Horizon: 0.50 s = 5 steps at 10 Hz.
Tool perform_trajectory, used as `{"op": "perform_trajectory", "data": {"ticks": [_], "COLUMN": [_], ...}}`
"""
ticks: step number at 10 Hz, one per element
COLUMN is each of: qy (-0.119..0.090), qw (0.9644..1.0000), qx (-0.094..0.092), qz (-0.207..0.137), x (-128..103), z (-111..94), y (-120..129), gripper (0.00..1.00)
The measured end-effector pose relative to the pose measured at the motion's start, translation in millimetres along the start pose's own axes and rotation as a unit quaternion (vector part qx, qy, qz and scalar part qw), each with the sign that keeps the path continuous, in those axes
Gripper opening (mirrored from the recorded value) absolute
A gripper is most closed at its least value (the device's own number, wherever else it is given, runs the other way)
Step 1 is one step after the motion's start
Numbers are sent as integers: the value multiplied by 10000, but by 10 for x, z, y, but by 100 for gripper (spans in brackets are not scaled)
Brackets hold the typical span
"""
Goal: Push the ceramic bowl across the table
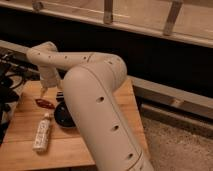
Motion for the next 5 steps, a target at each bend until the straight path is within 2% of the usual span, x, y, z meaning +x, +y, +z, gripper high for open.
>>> {"op": "perform_trajectory", "data": {"ticks": [1,2,3,5], "qy": [-58,-147,-177,-201], "qw": [9999,9993,9987,9968], "qx": [82,230,240,189], "qz": [77,241,418,754], "x": [-8,-38,-24,51], "z": [-27,-107,-160,-173], "y": [-28,-103,-255,-605], "gripper": [61,49,37,19]}}
